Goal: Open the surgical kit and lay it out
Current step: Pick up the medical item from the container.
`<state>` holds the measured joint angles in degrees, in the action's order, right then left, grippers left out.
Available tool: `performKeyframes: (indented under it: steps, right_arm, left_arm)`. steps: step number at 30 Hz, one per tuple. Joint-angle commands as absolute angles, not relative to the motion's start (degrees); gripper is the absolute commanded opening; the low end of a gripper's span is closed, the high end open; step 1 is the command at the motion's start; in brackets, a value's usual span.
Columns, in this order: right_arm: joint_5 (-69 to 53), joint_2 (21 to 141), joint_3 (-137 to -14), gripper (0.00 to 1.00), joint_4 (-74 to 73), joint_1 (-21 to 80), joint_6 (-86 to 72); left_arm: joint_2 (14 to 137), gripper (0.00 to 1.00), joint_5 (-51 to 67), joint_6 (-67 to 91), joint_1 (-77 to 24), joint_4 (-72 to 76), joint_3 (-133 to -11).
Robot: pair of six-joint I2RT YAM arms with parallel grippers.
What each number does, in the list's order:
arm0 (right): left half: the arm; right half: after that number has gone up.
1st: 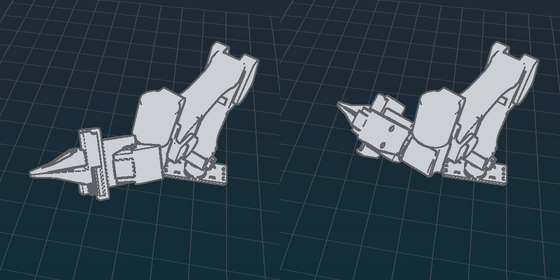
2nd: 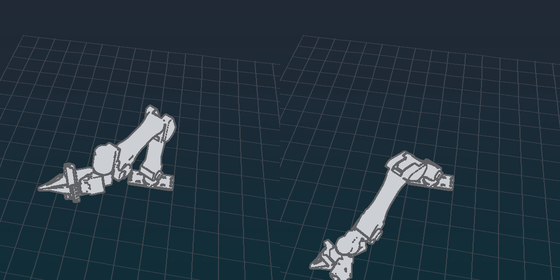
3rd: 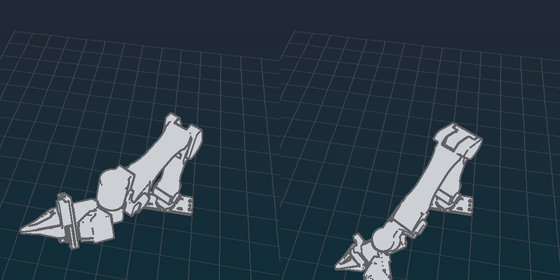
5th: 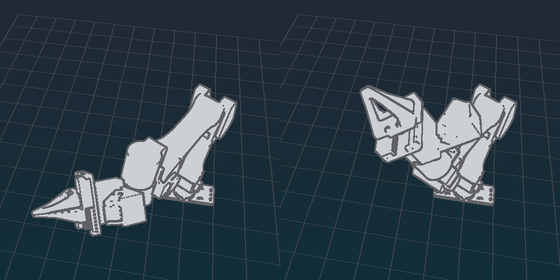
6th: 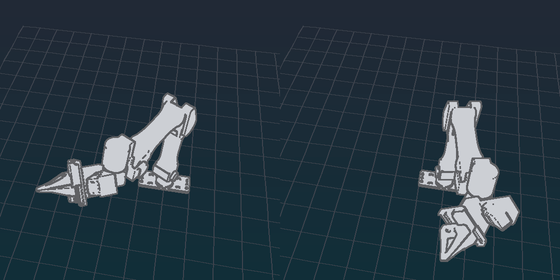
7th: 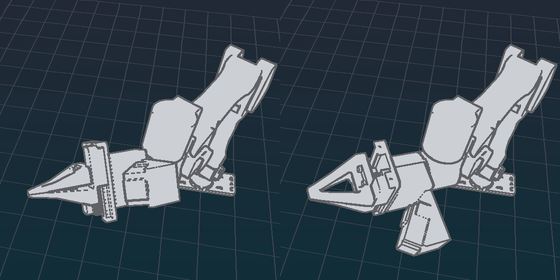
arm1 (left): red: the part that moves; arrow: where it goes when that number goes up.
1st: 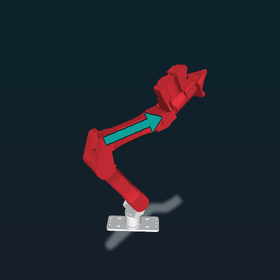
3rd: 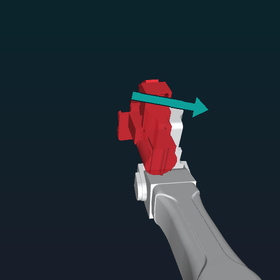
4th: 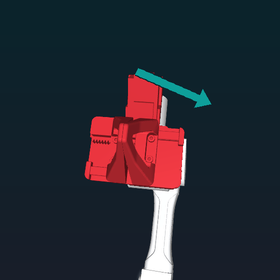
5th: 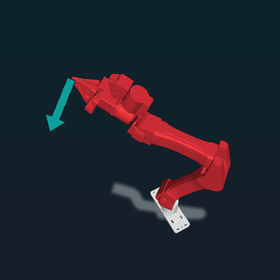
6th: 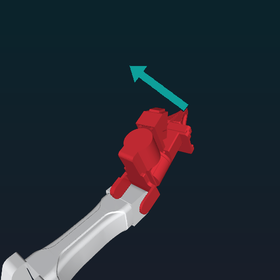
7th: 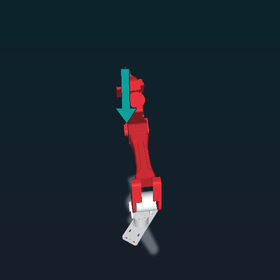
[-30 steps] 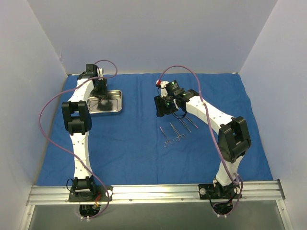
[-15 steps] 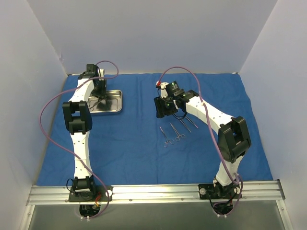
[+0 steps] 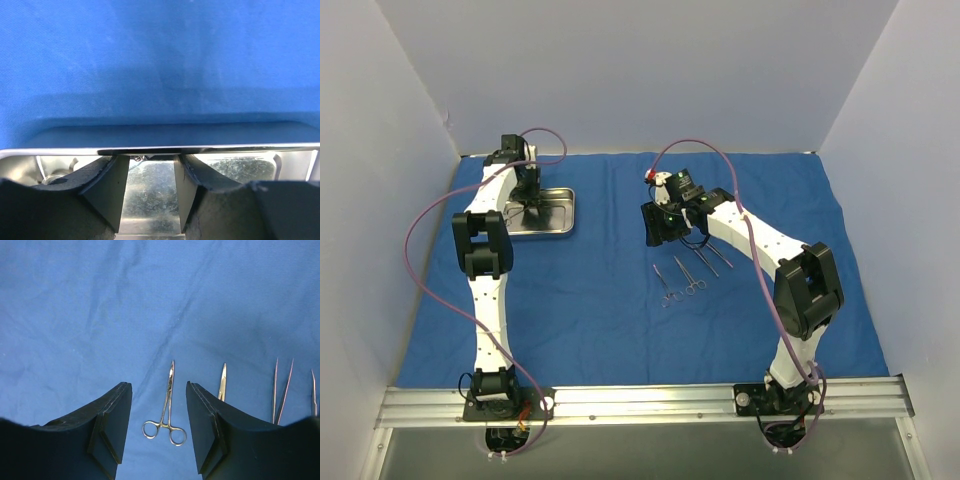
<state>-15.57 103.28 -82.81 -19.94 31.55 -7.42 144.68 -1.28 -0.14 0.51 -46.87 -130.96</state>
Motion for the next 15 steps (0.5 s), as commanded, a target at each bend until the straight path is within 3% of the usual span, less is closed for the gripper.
performKeyframes:
  steps: [1, 4, 5, 9, 15]
  right_arm:
    - [-16.43, 100.81, -82.53, 0.47, -19.95, 31.38, -7.56]
    - [-16.79, 100.99, -82.79, 0.47, -19.69, 31.29, -7.65]
    - [-16.96, 101.07, -82.88, 0.47, -19.77, 31.29, -7.65]
    - [-16.88, 101.08, -82.88, 0.47, -19.86, 31.38, -7.65]
    - [-16.88, 100.63, -82.18, 0.47, -19.69, 31.38, -7.65]
  left_arm:
    - [144.41, 0.49, -2.9, 2.02, 0.79, -46.5, -131.04]
    - [145.72, 0.5, -2.64, 2.28, 0.7, -48.24, -133.58]
    - [146.16, 0.57, -2.64, 2.29, 0.7, -48.77, -134.38]
    - [149.58, 0.62, -3.16, 2.2, 0.79, -52.98, -137.81]
    - [151.7, 0.6, -2.99, 2.81, 1.23, -55.37, -140.1]
